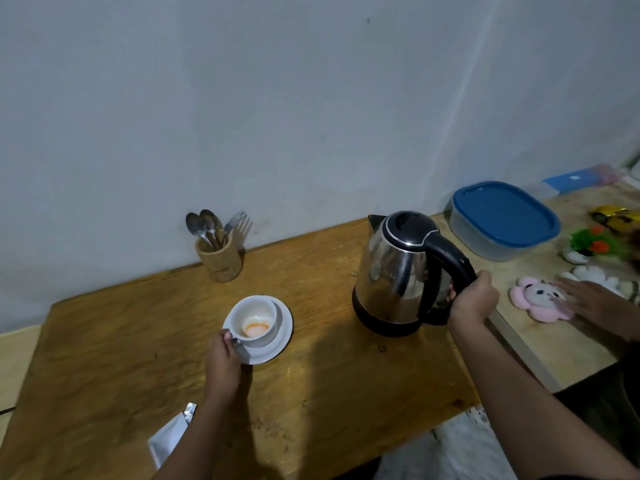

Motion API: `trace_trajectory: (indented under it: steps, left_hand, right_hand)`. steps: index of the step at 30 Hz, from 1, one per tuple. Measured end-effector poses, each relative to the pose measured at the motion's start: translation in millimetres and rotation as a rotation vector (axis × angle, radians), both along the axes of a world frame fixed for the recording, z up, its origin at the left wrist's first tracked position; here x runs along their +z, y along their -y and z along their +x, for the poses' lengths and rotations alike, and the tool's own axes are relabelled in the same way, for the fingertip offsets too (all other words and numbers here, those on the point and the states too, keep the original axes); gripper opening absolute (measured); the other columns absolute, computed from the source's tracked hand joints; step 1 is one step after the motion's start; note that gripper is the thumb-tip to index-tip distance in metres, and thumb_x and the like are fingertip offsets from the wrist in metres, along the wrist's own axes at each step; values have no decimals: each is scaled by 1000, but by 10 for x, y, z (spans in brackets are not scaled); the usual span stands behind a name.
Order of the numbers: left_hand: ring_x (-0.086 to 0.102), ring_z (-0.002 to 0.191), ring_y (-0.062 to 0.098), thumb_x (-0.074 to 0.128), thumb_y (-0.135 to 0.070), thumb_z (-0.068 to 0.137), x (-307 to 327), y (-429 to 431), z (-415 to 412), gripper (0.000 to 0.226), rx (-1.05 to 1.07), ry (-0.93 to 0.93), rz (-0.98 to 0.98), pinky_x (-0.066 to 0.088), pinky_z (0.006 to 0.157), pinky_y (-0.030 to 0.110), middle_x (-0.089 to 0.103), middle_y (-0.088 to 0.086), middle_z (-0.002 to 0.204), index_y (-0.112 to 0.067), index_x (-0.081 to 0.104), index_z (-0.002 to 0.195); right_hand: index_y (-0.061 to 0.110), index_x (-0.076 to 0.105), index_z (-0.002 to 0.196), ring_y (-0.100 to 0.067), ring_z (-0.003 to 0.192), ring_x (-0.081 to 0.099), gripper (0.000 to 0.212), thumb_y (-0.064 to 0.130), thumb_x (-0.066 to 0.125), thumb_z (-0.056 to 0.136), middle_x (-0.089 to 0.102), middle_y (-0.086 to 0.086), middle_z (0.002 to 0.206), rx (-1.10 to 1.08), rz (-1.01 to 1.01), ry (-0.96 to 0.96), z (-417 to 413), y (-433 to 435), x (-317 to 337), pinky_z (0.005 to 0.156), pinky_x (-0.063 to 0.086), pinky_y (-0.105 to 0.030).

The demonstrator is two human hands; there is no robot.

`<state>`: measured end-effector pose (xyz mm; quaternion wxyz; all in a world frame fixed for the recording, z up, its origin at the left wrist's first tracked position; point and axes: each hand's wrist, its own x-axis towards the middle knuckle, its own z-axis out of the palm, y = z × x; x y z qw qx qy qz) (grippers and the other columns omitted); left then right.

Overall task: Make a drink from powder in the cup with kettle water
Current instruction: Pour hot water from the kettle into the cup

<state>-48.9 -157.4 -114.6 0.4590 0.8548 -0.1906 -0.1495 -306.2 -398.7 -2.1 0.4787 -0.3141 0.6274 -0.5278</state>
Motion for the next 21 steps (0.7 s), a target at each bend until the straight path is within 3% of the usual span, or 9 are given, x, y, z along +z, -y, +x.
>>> trace_trajectory:
  steps: [6, 11, 13, 16, 21]
  left_hand:
    - [52, 92, 26, 31, -17, 99, 103, -28, 88, 28, -87, -59, 34, 36, 74, 33, 55, 14, 100, -1, 53, 105]
    - [54, 96, 26, 34, -16, 99, 198, -80, 124, 20, -186, -90, 82, 38, 76, 32, 55, 11, 102, -9, 52, 103]
    - [54, 90, 22, 35, -16, 99, 219, -98, 148, 20, -202, -71, 103, 39, 73, 31, 58, 11, 100, -9, 53, 102]
    - [51, 76, 14, 36, -11, 98, 301, -85, 125, 16, -185, -103, 95, 38, 60, 24, 57, 6, 89, -11, 53, 95]
    - [54, 88, 23, 40, -11, 96, 321, -85, 178, 13, -206, -80, 142, 39, 74, 31, 59, 11, 99, -14, 52, 92]
  right_hand:
    - [14, 47, 53, -19, 47, 43, 37, 24, 41, 88, 46, -6, 52, 58, -105, -147, 150, -47, 251, 49, 33, -29]
    - [14, 35, 46, -18, 46, 33, 45, 22, 45, 89, 36, -4, 49, 146, -209, -289, 342, 4, 628, 51, 28, -32]
    - [15, 34, 45, -20, 47, 31, 45, 22, 47, 87, 34, -3, 48, 191, -254, -346, 456, 21, 757, 56, 29, -33]
    - [13, 34, 42, -22, 45, 33, 46, 27, 46, 84, 34, -4, 45, 289, -320, -481, 649, -47, 864, 48, 27, -32]
    - [11, 36, 40, -23, 41, 33, 41, 37, 38, 71, 33, -3, 41, 463, -407, -631, 944, -268, 924, 45, 27, -26]
